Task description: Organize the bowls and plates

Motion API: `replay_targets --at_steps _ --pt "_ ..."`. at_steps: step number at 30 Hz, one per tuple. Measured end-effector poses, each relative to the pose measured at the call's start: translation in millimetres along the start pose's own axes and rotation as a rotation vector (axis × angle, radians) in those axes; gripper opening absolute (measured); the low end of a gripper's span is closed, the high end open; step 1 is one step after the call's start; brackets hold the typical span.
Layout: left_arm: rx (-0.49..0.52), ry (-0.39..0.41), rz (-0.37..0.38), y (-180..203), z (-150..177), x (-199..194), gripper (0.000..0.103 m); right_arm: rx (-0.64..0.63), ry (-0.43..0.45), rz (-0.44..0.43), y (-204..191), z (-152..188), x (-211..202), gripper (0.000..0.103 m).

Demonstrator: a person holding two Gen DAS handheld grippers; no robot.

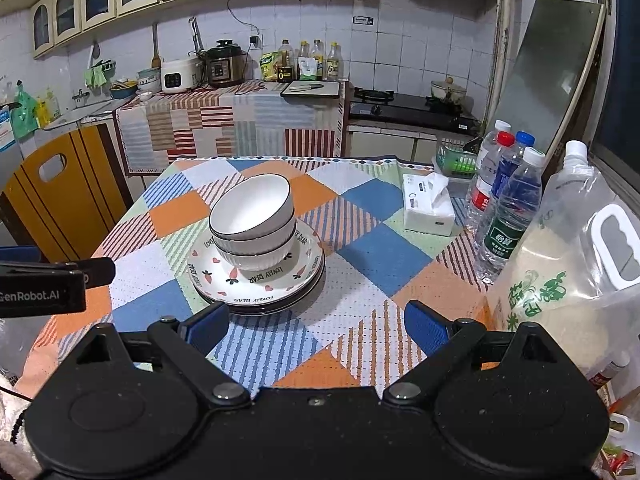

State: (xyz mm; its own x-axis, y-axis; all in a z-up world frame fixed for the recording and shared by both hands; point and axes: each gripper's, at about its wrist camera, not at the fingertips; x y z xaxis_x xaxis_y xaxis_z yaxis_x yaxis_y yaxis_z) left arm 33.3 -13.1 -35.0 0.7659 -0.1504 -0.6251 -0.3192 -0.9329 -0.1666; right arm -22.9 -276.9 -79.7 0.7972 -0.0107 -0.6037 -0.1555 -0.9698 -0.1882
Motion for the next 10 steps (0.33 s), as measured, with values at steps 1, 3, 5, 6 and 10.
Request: replay_targets --at_steps 1,3,5,6,10 --pt "0.0 0.0 -0.001 0.0 0.3 0.2 0.101 0.0 0.0 0.001 0.1 -0.1 0.1 0.096" --pt "-0.001 -0.002 0.004 -0.6 0.8 0.5 0.101 0.002 -0.001 0.004 0.8 -0.3 0.7 0.096" --pt "0.0 -0.002 0.011 -0.9 0.9 0.5 0.101 0.004 -0.002 0.006 1.7 -0.7 1.2 0.096" --pt "0.0 -0.001 0.011 -0.7 1.0 0.2 0.101 0.002 -0.002 0.007 1.6 -0.7 1.5 0.096" --pt "-0.001 0.003 0.013 -1.5 0.8 -0.4 0.101 -0.002 0.003 0.011 1.5 -1.0 1.9 0.096"
Point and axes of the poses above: each gripper's, at about its wrist camera, not at the fingertips, and x roughly the way its jaws point, y to its right, z to its underside, and after that the axes turned 15 degrees about x, right-handed
